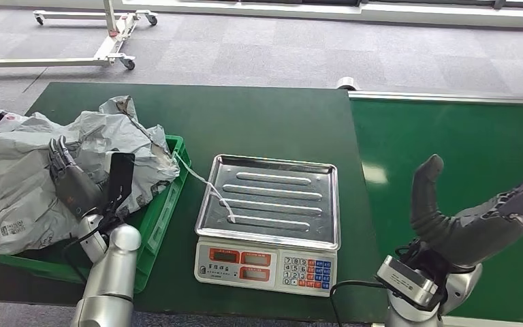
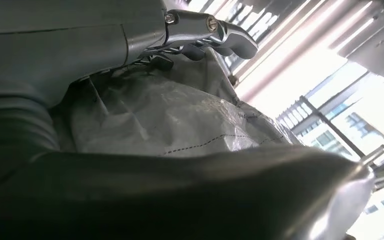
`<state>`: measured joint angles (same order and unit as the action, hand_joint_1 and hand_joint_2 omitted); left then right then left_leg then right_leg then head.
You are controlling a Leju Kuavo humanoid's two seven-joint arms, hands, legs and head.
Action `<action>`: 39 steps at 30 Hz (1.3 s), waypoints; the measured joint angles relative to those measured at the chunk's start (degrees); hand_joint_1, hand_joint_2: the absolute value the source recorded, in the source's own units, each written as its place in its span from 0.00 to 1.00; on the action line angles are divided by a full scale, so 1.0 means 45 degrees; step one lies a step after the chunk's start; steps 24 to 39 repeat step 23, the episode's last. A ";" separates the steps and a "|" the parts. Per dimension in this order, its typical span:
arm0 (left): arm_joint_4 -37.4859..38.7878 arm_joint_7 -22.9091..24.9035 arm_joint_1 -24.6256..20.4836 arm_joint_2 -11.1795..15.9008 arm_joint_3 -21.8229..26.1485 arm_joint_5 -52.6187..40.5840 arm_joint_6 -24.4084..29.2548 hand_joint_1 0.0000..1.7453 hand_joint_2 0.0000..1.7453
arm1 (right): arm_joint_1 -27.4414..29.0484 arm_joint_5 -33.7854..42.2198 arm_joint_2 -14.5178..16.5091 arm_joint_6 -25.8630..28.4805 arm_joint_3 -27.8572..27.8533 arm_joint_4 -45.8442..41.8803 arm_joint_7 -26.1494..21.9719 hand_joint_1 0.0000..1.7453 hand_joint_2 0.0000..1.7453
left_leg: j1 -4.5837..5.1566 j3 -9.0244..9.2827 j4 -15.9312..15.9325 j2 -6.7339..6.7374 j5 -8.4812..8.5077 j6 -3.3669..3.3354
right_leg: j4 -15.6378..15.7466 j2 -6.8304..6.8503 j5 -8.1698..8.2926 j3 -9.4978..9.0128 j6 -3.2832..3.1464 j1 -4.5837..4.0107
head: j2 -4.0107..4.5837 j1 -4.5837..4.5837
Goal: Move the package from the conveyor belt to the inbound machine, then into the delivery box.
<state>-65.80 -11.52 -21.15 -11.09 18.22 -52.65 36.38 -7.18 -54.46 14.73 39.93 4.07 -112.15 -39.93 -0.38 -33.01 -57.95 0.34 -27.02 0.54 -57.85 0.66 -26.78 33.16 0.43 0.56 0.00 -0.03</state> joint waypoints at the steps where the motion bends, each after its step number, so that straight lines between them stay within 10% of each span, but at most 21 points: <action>1: -0.0170 -0.0269 0.0077 0.0017 -0.0159 0.0750 -0.0330 0.00 0.00 | 0.0000 0.0023 0.0000 0.0000 -0.0002 0.0007 0.0000 0.00 1.00 | 0.0000 -0.0001 0.0000 -0.0002 0.0000 0.0000 | 0.0000 0.0002 0.0000 -0.0001 0.0000 0.0000 | 0.0000 0.0000; 23: -0.5392 -0.3890 0.2320 0.0098 -0.2661 0.6742 -0.2890 0.00 0.00 | -0.0010 0.0485 0.0000 0.0000 -0.0108 0.0264 0.0003 0.00 1.00 | 0.0000 -0.0003 0.0001 0.0002 0.0000 0.0003 | 0.0000 -0.0005 -0.0002 0.0006 -0.0002 -0.0014 | 0.0000 0.0001; 39: -0.5392 -0.3890 0.2320 0.0098 -0.2661 0.6742 -0.2890 0.00 0.00 | -0.0010 0.0485 0.0000 0.0000 -0.0108 0.0264 0.0003 0.00 1.00 | 0.0000 -0.0003 0.0001 0.0002 0.0000 0.0003 | 0.0000 -0.0005 -0.0002 0.0006 -0.0002 -0.0014 | 0.0000 0.0001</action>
